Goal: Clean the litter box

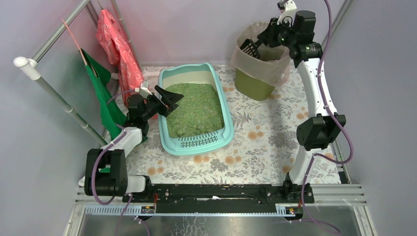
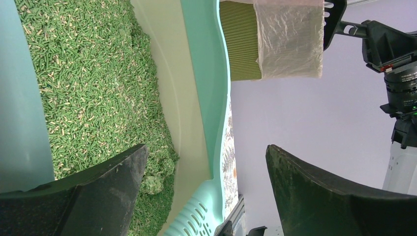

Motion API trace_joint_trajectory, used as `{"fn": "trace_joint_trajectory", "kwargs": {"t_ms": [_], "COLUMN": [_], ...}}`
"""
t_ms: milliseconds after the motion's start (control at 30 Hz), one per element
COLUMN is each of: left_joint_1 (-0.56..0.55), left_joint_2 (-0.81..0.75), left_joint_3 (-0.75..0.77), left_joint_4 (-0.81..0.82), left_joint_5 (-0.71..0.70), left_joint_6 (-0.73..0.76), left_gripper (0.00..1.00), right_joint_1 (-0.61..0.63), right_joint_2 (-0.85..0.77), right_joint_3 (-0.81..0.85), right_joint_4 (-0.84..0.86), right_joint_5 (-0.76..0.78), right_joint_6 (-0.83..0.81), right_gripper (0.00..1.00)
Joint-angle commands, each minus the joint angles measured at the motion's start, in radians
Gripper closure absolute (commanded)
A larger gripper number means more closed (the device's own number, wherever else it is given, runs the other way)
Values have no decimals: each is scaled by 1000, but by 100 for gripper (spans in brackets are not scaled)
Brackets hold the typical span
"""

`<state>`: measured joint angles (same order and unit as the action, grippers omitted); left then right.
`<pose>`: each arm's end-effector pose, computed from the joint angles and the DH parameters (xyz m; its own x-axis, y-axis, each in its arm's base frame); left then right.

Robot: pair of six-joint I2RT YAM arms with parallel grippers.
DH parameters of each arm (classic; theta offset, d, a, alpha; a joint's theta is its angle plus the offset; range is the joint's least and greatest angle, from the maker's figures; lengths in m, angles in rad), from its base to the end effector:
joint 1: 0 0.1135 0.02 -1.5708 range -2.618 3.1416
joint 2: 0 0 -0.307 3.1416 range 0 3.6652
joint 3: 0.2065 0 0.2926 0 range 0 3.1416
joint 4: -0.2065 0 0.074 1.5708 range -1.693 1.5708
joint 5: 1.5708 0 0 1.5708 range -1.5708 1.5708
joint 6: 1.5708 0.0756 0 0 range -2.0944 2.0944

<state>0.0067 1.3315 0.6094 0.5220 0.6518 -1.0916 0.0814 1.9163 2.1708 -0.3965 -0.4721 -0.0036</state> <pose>0.3335 -0.0436 0.2408 -0.6145 -0.7096 -0.3449 0.0953 0.3672 -0.9253 0.5214 0.0770 0.5125 -0.1392 -0.0146 -0.9902 -0.5216 0.8510 0.0608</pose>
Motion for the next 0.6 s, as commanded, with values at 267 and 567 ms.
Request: {"fn": "trace_joint_trajectory", "kwargs": {"t_ms": [267, 567], "left_joint_1": [-2, -40], "left_joint_2": [15, 18], "left_joint_3": [-9, 49], "left_joint_4": [-56, -129], "left_joint_5": [-9, -8], "left_joint_6": [49, 110], "left_gripper": [1, 1], "right_joint_1": [19, -25], "right_joint_2": [-95, -272], "right_joint_3": [-64, -213], "right_joint_4": [90, 272], "right_joint_5": [73, 142], "right_joint_6": [72, 129], "right_gripper": [100, 100]}}
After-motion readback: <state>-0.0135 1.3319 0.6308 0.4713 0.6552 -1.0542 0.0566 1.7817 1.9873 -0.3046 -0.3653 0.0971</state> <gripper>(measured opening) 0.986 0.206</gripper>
